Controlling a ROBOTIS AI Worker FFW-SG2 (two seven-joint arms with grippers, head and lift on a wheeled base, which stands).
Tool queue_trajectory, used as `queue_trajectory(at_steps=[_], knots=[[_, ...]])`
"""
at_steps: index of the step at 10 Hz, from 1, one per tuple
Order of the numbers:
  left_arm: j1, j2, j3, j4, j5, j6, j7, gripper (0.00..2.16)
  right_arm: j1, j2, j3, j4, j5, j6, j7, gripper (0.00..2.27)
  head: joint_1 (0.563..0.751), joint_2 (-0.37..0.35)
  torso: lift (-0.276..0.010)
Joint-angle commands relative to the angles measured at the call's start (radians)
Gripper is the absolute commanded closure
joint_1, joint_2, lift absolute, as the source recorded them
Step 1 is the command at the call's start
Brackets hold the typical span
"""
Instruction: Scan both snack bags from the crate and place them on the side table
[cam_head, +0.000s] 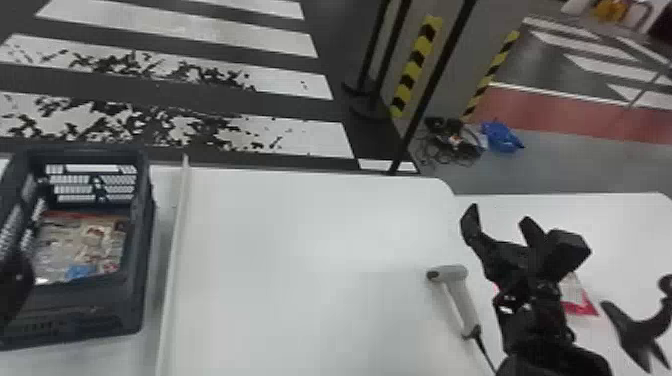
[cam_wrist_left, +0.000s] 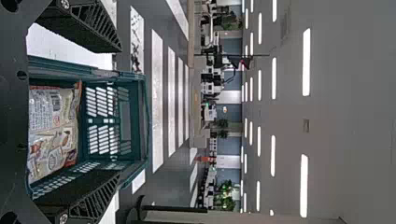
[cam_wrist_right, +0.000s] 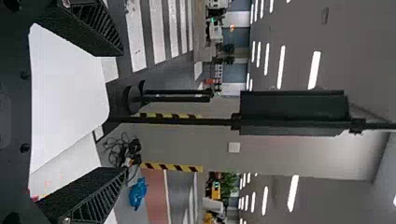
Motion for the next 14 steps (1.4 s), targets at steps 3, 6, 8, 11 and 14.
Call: queue_trajectory(at_steps=[3, 6, 8, 11, 14], knots=[[0.003, 0.0, 0.011, -0.006, 0.0, 0.0, -0.001, 0.07, 0.114, 0.001, 0.185, -0.055, 0.049, -0.154, -0.068, 0.05, 0.695, -0.165, -0.098], [-0.002, -0.004, 0.008, 0.001, 0.0, 0.0, -0.012, 0.07, 0.166, 0.001, 0.267, -0.051, 0.09, -0.215, -0.092, 0.05, 0.695, -0.098, -0.098], [-0.008, -0.007, 0.003, 0.007, -0.003, 0.0, -0.012, 0.07, 0.181, 0.001, 0.311, -0.022, 0.118, -0.236, -0.112, 0.05, 0.695, -0.072, -0.098], [-0.008, -0.007, 0.0, 0.01, -0.005, 0.0, -0.012, 0.07, 0.215, 0.001, 0.379, -0.002, 0.147, -0.236, -0.14, 0.06, 0.695, -0.022, -0.098], [-0.018, -0.006, -0.015, 0.017, -0.014, 0.0, -0.017, 0.06, 0.236, 0.001, 0.426, 0.014, 0.164, -0.236, -0.195, 0.06, 0.695, 0.004, -0.098]])
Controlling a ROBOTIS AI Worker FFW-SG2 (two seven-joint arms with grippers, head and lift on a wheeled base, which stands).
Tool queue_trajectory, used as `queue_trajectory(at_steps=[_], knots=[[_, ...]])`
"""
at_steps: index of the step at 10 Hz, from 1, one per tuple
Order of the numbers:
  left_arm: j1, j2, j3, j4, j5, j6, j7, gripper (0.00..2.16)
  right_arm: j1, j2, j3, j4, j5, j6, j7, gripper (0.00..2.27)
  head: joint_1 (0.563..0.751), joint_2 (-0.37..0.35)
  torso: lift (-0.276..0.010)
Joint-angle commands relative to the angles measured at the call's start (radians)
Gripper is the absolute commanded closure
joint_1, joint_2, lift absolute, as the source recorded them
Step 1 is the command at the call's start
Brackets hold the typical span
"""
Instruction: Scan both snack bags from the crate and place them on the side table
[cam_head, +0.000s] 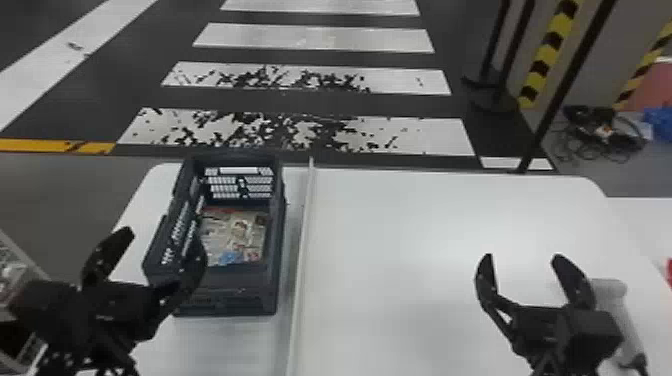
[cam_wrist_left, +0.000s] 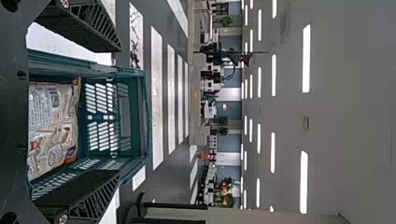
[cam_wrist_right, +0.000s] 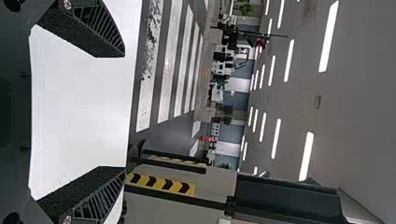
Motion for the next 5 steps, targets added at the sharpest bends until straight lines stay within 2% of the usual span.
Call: queue_trajectory(at_steps=[1, 3, 4, 5], knots=[[-0.003, 0.004, -0.005, -0.002, -0.002, 0.0, -0.004, 0.06, 0.004, 0.001, 0.005, 0.0, 0.001, 0.003, -0.001, 0.06, 0.695, 0.009, -0.098], [0.003, 0.013, 0.011, -0.057, -0.002, 0.058, -0.022, 0.06, 0.014, 0.001, 0.007, -0.005, 0.001, 0.006, -0.001, 0.06, 0.695, 0.005, -0.098], [-0.001, 0.022, 0.038, -0.106, -0.002, 0.129, -0.028, 0.06, 0.017, 0.001, 0.007, -0.003, -0.001, 0.006, -0.001, 0.06, 0.695, 0.003, -0.098], [-0.006, 0.039, 0.074, -0.146, 0.004, 0.227, -0.054, 0.06, 0.02, 0.001, 0.005, -0.003, -0.006, 0.006, -0.001, 0.06, 0.695, 0.007, -0.098]])
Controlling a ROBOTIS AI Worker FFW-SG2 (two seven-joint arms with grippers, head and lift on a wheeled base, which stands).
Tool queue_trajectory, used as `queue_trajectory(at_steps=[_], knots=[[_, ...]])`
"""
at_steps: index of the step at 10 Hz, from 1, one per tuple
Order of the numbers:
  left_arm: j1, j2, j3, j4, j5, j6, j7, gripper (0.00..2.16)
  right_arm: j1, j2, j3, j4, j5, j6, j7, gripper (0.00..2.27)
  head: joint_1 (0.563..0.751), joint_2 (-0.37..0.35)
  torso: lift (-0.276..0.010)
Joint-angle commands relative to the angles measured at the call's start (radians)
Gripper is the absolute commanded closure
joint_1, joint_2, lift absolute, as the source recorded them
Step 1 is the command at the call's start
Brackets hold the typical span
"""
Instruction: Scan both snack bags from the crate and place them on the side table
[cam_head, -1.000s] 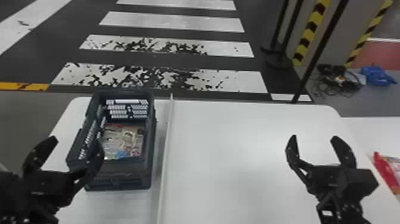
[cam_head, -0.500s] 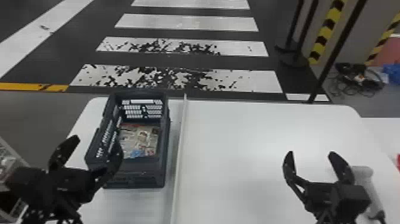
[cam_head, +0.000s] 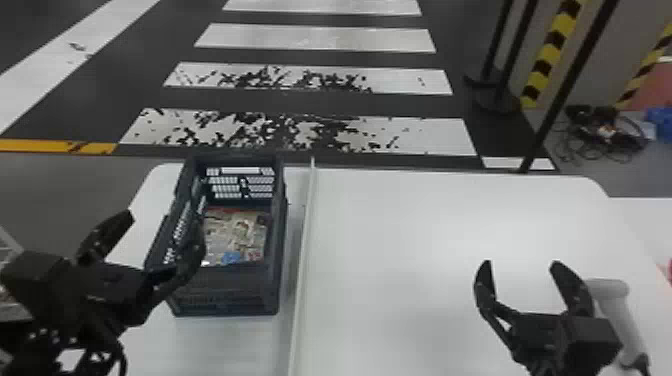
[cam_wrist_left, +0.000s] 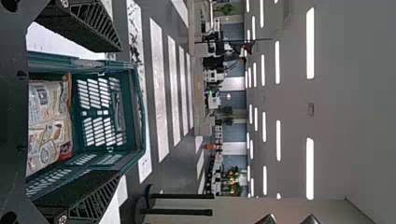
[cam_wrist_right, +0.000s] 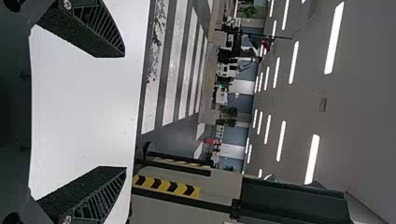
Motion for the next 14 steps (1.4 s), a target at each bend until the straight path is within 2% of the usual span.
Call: queue_trajectory(at_steps=[1, 2, 3, 4, 7, 8, 9, 11, 13, 14], knots=[[-0.034, 0.017, 0.037, -0.04, 0.001, 0.149, -0.03, 0.06, 0.006, 0.001, -0.001, 0.001, -0.009, 0.0, 0.0, 0.06, 0.695, 0.011, -0.098], [-0.074, 0.027, 0.065, -0.054, 0.005, 0.278, -0.066, 0.06, 0.009, 0.001, -0.003, 0.001, -0.012, 0.0, 0.0, 0.06, 0.695, 0.021, -0.098], [-0.122, 0.054, 0.074, -0.063, 0.0, 0.388, -0.109, 0.06, 0.01, 0.001, -0.004, 0.001, -0.012, 0.0, 0.0, 0.06, 0.695, 0.028, -0.098], [-0.174, 0.069, 0.077, -0.063, -0.002, 0.474, -0.135, 0.07, 0.01, 0.001, -0.006, 0.001, -0.018, 0.0, 0.0, 0.06, 0.695, 0.031, -0.098], [-0.355, 0.094, 0.034, -0.02, -0.032, 0.655, -0.251, 0.07, 0.006, 0.001, -0.01, 0.007, -0.021, 0.009, 0.0, 0.06, 0.695, 0.026, -0.098], [-0.396, 0.102, 0.015, 0.008, -0.034, 0.673, -0.274, 0.1, 0.003, 0.001, -0.012, 0.009, -0.021, 0.012, 0.0, 0.06, 0.695, 0.019, -0.098], [-0.441, 0.106, -0.001, 0.041, -0.054, 0.732, -0.303, 0.1, 0.001, 0.001, -0.012, 0.01, -0.02, 0.015, 0.002, 0.06, 0.695, 0.015, -0.098], [-0.53, 0.122, -0.05, 0.135, -0.114, 0.781, -0.386, 0.11, -0.008, 0.001, -0.012, 0.013, -0.021, 0.028, 0.002, 0.06, 0.695, 0.009, -0.098], [-0.607, 0.122, -0.104, 0.21, -0.164, 0.815, -0.453, 0.12, -0.008, 0.001, -0.01, 0.013, -0.02, 0.031, 0.002, 0.06, 0.695, 0.008, -0.098], [-0.645, 0.122, -0.13, 0.253, -0.172, 0.821, -0.474, 0.12, -0.01, 0.001, -0.01, 0.013, -0.02, 0.034, 0.002, 0.06, 0.695, 0.005, -0.098]])
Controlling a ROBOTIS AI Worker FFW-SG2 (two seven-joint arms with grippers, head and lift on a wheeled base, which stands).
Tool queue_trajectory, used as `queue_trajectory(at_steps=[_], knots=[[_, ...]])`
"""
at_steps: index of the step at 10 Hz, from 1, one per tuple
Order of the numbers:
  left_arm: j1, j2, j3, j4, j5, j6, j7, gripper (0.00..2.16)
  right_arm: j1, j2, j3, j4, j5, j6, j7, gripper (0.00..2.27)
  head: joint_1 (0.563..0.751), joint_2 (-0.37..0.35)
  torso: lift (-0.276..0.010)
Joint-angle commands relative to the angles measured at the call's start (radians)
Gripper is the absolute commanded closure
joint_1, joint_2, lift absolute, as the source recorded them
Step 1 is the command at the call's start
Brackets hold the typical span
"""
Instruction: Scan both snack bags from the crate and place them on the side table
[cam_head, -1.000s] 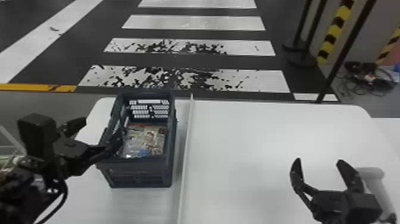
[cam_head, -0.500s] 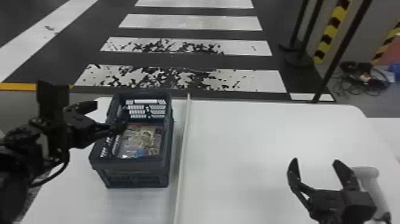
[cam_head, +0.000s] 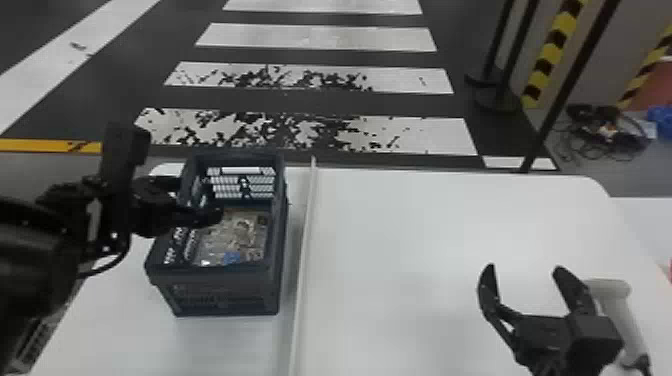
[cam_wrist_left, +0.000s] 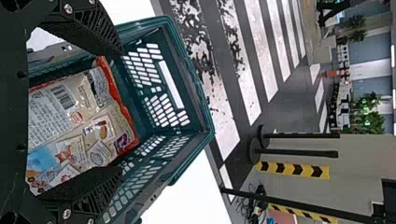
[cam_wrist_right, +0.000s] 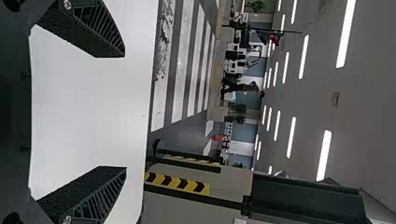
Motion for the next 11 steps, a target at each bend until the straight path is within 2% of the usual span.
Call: queue_trajectory(at_steps=[1, 2, 4, 6, 8, 9, 10, 11], knots=[[-0.053, 0.0, -0.039, 0.049, -0.019, 0.006, -0.02, 0.12, -0.002, 0.001, 0.0, 0.0, -0.001, 0.002, 0.0, 0.06, 0.695, 0.001, -0.098], [-0.088, -0.002, -0.065, 0.073, -0.041, 0.022, -0.05, 0.12, -0.002, 0.001, 0.002, 0.0, -0.001, 0.006, 0.0, 0.06, 0.695, -0.006, -0.098], [-0.168, -0.006, -0.117, 0.134, -0.133, 0.083, -0.158, 0.12, -0.007, 0.001, 0.002, 0.0, -0.007, 0.021, 0.0, 0.06, 0.695, -0.019, -0.098], [-0.239, -0.008, -0.166, 0.22, -0.162, 0.08, -0.224, 0.12, -0.007, 0.001, 0.002, 0.0, -0.012, 0.021, 0.0, 0.06, 0.695, -0.025, -0.098], [-0.291, -0.032, -0.203, 0.326, -0.199, 0.049, -0.261, 0.12, -0.004, 0.001, 0.006, 0.0, -0.015, 0.021, 0.0, 0.06, 0.695, -0.028, -0.098], [-0.308, -0.055, -0.22, 0.365, -0.234, 0.019, -0.299, 0.12, -0.002, 0.001, 0.008, 0.0, -0.015, 0.021, 0.0, 0.06, 0.695, -0.028, -0.098], [-0.325, -0.074, -0.236, 0.401, -0.286, 0.016, -0.319, 0.11, -0.001, 0.001, 0.009, -0.002, -0.015, 0.021, 0.0, 0.06, 0.695, -0.034, -0.098], [-0.351, -0.089, -0.276, 0.446, -0.341, -0.018, -0.359, 0.11, 0.001, 0.001, 0.009, -0.005, -0.015, 0.021, 0.0, 0.06, 0.695, -0.044, -0.098]])
